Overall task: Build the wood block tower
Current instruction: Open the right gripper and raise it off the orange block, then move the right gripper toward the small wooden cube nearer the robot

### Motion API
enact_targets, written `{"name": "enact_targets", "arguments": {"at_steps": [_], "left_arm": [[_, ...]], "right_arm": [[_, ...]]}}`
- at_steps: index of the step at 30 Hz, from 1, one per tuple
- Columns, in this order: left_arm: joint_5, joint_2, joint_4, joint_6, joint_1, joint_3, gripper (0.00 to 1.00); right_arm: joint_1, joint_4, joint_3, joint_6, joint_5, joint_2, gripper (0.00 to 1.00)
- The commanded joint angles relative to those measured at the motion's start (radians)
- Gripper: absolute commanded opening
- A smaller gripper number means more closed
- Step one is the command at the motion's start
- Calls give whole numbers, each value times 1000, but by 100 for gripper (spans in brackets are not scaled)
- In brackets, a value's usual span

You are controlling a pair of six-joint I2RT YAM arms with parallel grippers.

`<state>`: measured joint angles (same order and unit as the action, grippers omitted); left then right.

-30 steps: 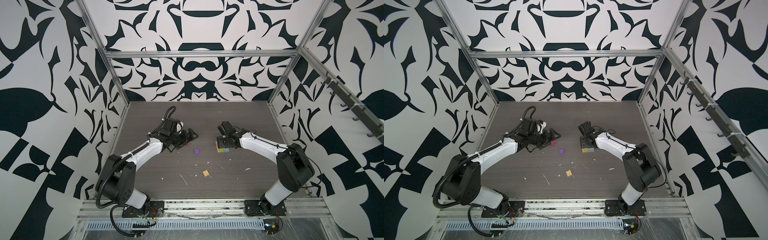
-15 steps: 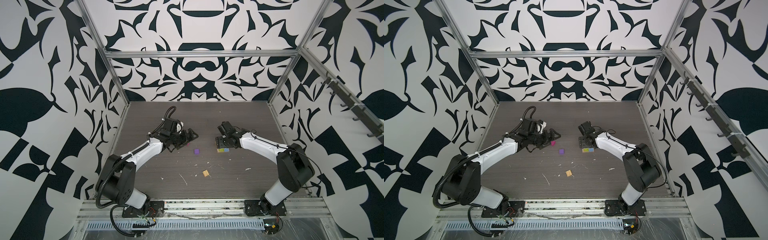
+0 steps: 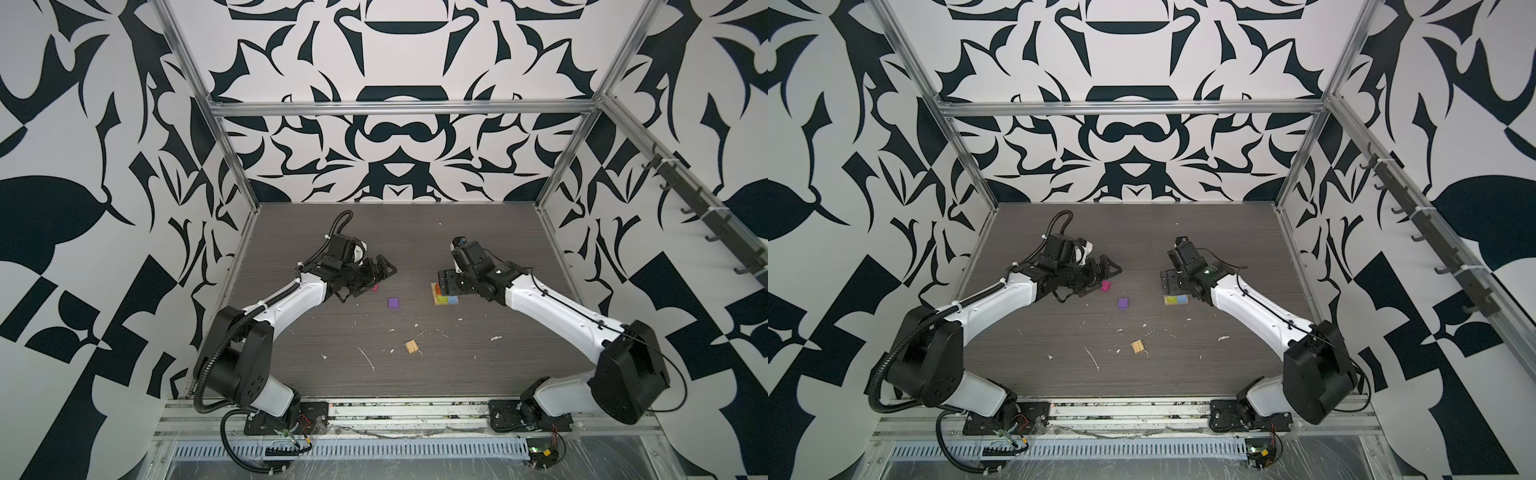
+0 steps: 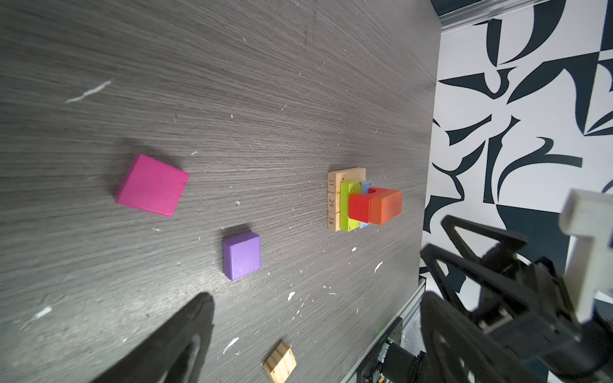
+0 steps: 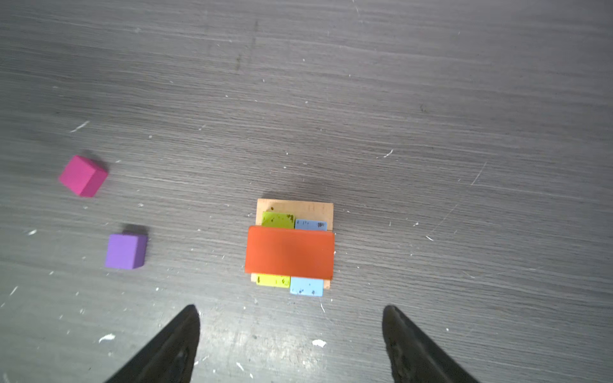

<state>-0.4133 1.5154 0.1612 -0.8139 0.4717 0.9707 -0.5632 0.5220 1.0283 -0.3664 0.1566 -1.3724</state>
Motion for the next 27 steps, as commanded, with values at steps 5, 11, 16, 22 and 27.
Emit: {"name": "enact_targets", "arguments": {"at_steps": [5, 11, 16, 22, 27], "left_arm": [[50, 24, 72, 24, 1, 49, 100], [81, 41, 77, 5, 1, 54, 99], [79, 52, 82, -7, 1, 63, 99], [96, 42, 113, 4, 0, 78, 99], [99, 41, 101, -3, -1, 72, 99]], "right_arm": [[-32, 24, -30, 63, -94, 97, 86], [-126, 2, -65, 83, -96, 116, 83], [-220, -29, -86, 68, -82, 90, 79], [-304, -77, -118, 7, -108, 35, 76], [-380, -81, -135, -52, -91, -8, 74]]}}
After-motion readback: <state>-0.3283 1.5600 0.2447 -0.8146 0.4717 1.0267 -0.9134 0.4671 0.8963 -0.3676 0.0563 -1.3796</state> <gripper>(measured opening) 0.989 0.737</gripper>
